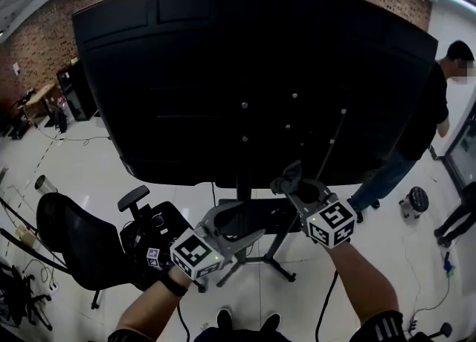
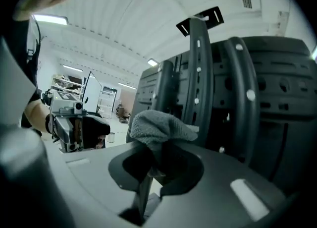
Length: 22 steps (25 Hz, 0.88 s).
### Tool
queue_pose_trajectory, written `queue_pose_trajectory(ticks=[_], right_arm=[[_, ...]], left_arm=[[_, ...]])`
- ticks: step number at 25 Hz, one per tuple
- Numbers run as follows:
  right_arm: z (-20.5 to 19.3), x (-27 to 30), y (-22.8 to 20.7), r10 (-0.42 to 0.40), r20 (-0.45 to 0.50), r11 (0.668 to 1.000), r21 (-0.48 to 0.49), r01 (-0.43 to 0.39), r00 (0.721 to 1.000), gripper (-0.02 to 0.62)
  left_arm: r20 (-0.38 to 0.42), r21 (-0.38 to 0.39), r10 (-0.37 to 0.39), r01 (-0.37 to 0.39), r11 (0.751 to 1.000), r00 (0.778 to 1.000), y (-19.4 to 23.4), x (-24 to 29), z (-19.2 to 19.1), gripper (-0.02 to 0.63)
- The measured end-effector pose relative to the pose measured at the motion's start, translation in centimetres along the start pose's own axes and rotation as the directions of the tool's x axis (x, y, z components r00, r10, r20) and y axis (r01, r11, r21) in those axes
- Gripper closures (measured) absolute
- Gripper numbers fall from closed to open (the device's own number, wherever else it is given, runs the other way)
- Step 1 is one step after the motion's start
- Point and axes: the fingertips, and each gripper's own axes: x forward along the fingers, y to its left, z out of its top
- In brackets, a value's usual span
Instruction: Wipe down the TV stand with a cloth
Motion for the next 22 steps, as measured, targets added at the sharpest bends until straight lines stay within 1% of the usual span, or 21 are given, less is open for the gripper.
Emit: queue_pose_trajectory(ticks=[3, 5, 7, 10, 12, 15, 17, 20, 22], right_arm=[[5.5, -0.5, 0.6, 0.005, 0.060, 0.999, -0.044, -0.003, 0.998, 0.560], [8.8, -0.4, 0.7, 0.006, 0.091, 0.997, -0.080, 0.002, 0.996, 0.560], [12.0, 0.1, 0.4, 0.010, 0.118, 0.996, -0.094, 0.001, 0.993, 0.560], [16.0, 1.3, -0.4, 0.008, 0.143, 0.995, -0.097, 0.006, 0.990, 0.560], [18.2, 2.4, -1.2, 0.002, 0.140, 0.993, -0.115, 0.015, 0.990, 0.560], [20.9, 4.3, -2.1, -0.007, 0.128, 0.991, -0.131, 0.024, 0.992, 0.560], [21.9, 5.5, -2.5, -0.014, 0.110, 0.986, -0.161, 0.031, 0.994, 0.561], [22.6, 7.0, -2.8, -0.021, 0.082, 0.978, -0.206, 0.037, 0.996, 0.560], [22.6, 7.4, -2.7, -0.015, 0.084, 0.977, -0.209, 0.032, 0.996, 0.561]], left_arm=[[0.053, 0.059, 0.006, -0.009, 0.998, 0.999, 0.1, -1.2, 4.2, 0.291], [0.085, 0.081, 0.010, -0.017, 0.997, 0.996, 0.3, -1.8, 6.9, 0.291], [0.108, 0.099, 0.008, -0.018, 0.995, 0.994, 0.5, -2.2, 9.5, 0.293], [0.120, 0.143, -0.003, -0.014, 0.990, 0.993, 0.8, -2.4, 11.9, 0.293], [0.127, 0.167, -0.004, -0.017, 0.986, 0.992, 1.2, -2.4, 13.2, 0.293], [0.141, 0.193, 0.000, -0.028, 0.981, 0.990, 1.6, -2.5, 15.3, 0.293], [0.146, 0.193, 0.005, -0.034, 0.981, 0.989, 1.8, -2.5, 16.5, 0.293], [0.157, 0.181, 0.008, -0.036, 0.983, 0.988, 2.2, -2.6, 17.3, 0.293], [0.160, 0.180, 0.013, -0.042, 0.983, 0.987, 2.4, -2.9, 17.3, 0.293]])
